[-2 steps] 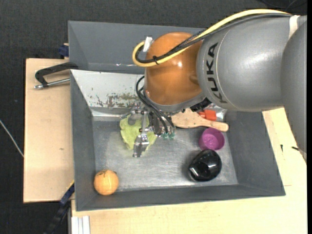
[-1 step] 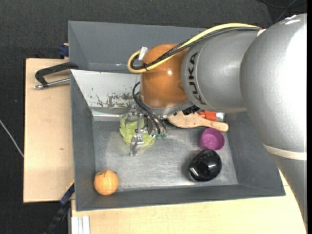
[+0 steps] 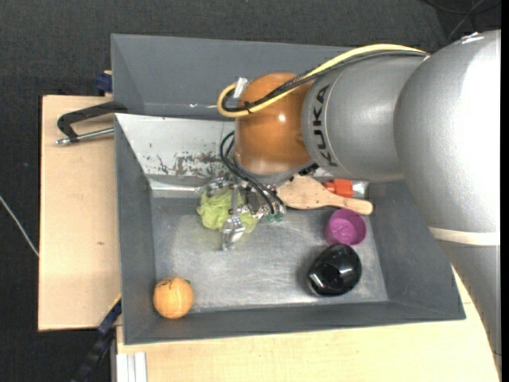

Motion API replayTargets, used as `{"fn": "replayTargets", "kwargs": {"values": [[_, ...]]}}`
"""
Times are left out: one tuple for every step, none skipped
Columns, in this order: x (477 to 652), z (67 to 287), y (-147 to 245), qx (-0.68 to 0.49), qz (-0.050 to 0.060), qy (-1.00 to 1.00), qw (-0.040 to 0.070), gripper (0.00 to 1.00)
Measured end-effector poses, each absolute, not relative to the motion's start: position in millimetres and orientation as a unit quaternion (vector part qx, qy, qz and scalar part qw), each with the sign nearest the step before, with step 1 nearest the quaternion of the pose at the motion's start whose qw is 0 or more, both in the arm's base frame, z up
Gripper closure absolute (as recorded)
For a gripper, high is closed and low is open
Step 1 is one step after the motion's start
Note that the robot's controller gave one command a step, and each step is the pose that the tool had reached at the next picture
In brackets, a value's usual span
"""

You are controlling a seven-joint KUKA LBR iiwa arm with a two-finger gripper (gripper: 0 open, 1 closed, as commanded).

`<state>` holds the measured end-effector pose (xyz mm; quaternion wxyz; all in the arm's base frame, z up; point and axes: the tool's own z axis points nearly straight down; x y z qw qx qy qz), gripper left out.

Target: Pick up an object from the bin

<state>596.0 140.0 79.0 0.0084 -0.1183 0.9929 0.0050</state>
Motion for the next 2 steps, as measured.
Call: {"fn": "replayTargets", "kwargs": {"values": [[587.9, 77.3, 127.5, -0.119, 0.005, 0.993, 0.011, 0.00], [599.3, 83.1, 143.2, -0.118, 0.003, 0.993, 0.007, 1.00]]}}
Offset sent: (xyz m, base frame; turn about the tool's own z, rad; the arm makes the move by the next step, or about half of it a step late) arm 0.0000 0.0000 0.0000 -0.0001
